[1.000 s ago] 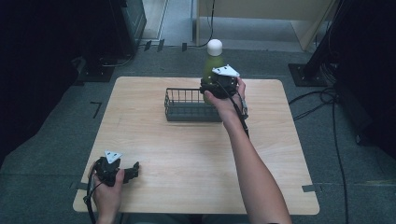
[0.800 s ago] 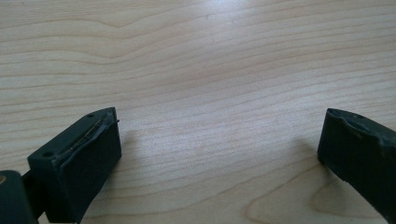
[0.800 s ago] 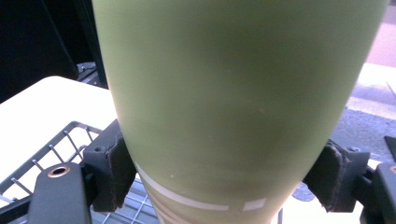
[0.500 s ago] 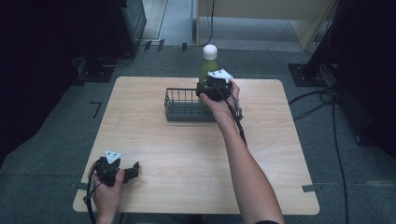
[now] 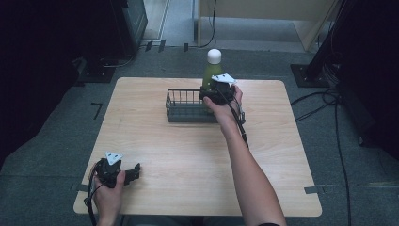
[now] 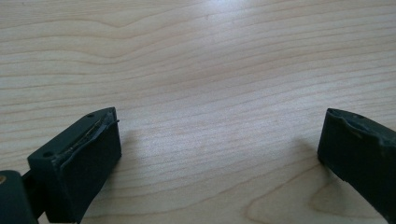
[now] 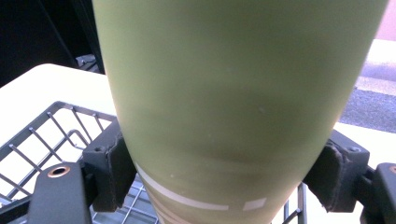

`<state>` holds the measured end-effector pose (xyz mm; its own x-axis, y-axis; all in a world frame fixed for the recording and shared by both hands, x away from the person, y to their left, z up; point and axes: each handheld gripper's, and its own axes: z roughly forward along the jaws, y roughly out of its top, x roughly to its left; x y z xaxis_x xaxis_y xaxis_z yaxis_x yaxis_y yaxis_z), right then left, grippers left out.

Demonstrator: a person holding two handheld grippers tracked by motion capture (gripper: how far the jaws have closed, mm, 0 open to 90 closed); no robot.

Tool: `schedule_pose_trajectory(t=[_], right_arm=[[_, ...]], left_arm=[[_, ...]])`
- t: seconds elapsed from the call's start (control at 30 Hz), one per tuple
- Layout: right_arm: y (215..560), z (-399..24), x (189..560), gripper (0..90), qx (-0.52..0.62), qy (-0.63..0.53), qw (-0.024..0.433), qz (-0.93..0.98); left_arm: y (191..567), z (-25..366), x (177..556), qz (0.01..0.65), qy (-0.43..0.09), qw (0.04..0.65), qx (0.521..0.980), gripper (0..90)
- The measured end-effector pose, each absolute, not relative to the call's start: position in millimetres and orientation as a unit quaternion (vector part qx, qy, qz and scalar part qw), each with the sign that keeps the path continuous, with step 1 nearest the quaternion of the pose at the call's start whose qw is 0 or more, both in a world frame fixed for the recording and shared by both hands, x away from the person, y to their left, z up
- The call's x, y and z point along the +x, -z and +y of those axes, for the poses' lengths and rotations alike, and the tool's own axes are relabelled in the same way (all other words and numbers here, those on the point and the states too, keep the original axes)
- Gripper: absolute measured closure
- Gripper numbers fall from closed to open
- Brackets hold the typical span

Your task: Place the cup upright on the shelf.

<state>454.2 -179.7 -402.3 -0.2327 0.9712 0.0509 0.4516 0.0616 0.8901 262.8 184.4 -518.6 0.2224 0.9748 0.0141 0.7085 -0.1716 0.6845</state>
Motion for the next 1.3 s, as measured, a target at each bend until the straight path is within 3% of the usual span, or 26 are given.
schedule_pose_trajectory(t=[0.37,0.77,1.03,1.3], right_arm=[[403.6,-178.4,452.1,18.8,0.549,-0.425,0.299,0.654],[405.8,-182.6,451.6,12.5,0.554,-0.415,0.284,0.663],[405.1,-186.2,446.4,3.2,0.552,-0.41,0.281,0.669],[399.8,-193.6,436.0,0.9,0.547,-0.418,0.279,0.669]], left_arm=[[518.6,184.4,262.8,0.578,-0.235,0.284,0.728,0.0],[518.6,184.4,262.8,0.578,-0.235,0.284,0.728,0.0],[518.6,184.3,262.8,0.578,-0.235,0.284,0.728,0.0],[518.7,184.3,262.8,0.578,-0.235,0.284,0.728,0.0]])
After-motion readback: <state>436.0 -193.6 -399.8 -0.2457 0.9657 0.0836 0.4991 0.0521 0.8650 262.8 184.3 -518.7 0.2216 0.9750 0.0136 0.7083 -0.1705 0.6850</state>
